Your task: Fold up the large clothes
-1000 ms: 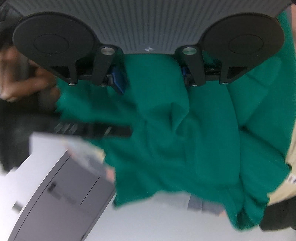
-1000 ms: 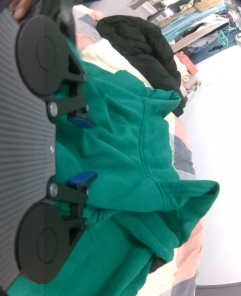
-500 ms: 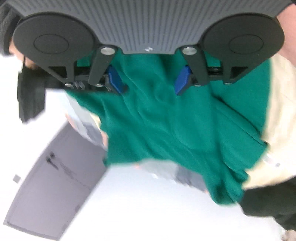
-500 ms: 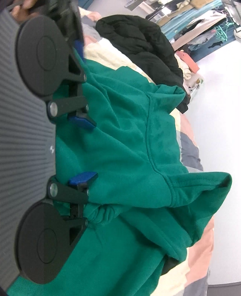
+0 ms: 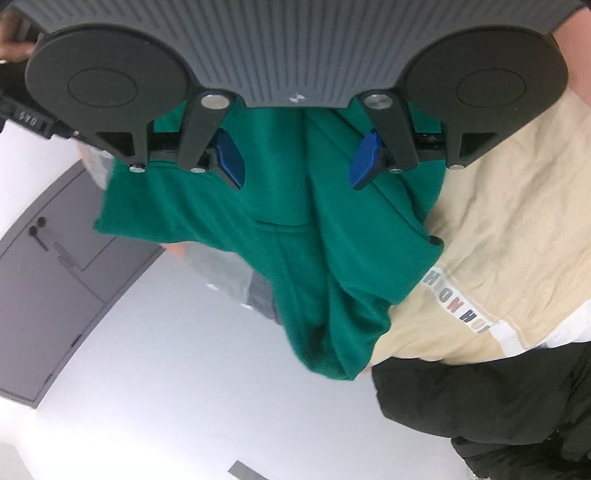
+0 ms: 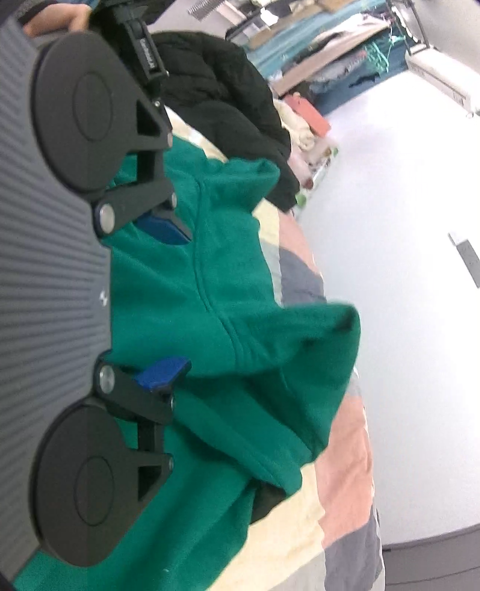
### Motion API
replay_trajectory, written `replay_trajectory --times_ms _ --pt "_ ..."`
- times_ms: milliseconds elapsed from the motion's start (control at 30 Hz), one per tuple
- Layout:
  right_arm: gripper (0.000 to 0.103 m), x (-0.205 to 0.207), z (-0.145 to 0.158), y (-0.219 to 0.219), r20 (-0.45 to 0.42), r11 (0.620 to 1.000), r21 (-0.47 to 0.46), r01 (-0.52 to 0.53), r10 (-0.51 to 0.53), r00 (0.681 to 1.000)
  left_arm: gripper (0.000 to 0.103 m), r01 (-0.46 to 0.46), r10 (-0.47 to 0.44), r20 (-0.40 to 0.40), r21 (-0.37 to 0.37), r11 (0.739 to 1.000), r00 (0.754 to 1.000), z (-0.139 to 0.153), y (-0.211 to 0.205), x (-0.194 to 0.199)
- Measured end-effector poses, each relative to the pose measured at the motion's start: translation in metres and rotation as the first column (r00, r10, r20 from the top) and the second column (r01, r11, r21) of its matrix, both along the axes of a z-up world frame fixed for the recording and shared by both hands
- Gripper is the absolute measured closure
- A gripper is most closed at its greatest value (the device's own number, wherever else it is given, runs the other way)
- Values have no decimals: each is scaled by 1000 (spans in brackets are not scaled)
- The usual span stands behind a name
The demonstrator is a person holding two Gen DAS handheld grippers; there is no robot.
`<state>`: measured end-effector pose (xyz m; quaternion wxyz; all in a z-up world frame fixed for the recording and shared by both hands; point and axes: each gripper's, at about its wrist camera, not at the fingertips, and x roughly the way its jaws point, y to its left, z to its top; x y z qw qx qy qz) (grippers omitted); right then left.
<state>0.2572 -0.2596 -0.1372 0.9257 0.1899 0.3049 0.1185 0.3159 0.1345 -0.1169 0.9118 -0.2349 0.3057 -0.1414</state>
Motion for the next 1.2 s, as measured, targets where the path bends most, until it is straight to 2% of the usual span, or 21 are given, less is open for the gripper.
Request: replay_trajectory --times_ms 167,300,333,367,400,467,500,533,567,633,700,833,867,933,967,1033,1100,1200 --pt "33 29 -10 -1 9 1000 -27 1 -1 1000 35 17 -17 2 -12 1000 1000 -12 -8 10" --pt "34 47 -16 4 35 992 -127 -11 16 999 36 53 -53 14 9 999 998 -15 -20 16" --pt "38 50 -18 4 42 992 -127 -22 27 999 36 62 -62 14 16 998 998 -16 -24 17" --pt "53 53 -19 4 48 992 -122 -31 37 998 36 69 -70 14 24 997 997 -17 -28 18" --pt "65 55 -19 4 52 992 -127 -27 33 998 40 78 -78 13 31 996 997 -18 -32 20" --pt "78 56 -15 5 62 992 -117 -40 48 997 68 110 -110 0 40 993 994 -19 -41 24" --pt "82 56 -12 5 74 993 -105 -55 63 995 91 129 -129 2 47 990 992 -19 -46 27" --pt "83 56 -6 6 88 992 -102 -69 78 993 97 127 -129 19 84 988 991 -14 -50 29" --pt "85 58 1 6 105 991 -108 -77 88 991 97 121 -125 38 91 988 991 -9 -51 31" --pt "85 62 19 3 142 991 -101 -84 98 985 97 110 -111 83 16 994 990 4 -44 36" --pt "85 68 32 -1 173 992 -96 -77 93 981 97 92 -90 118 -13 996 989 16 -39 43" --pt "85 98 38 -13 201 996 -85 -28 45 979 97 36 -29 147 -42 998 989 27 -29 66" --pt "85 107 33 -14 189 997 -77 -21 35 981 97 36 -32 147 -24 999 989 26 -29 72" --pt "85 122 21 -12 161 997 -74 -6 18 987 97 34 -45 146 73 997 988 17 -38 83" --pt "85 129 13 -8 143 996 -93 -4 18 990 97 33 -44 129 91 995 991 11 -41 87" --pt "85 137 0 1 121 989 -150 -7 25 992 96 29 -36 73 107 994 997 -2 -45 94" --pt "84 142 -14 8 94 981 -194 -14 32 995 96 29 -37 59 121 992 998 -9 -47 94" --pt "82 136 -21 6 71 988 -153 7 4 997 93 16 -23 49 127 992 999 -4 -50 87"
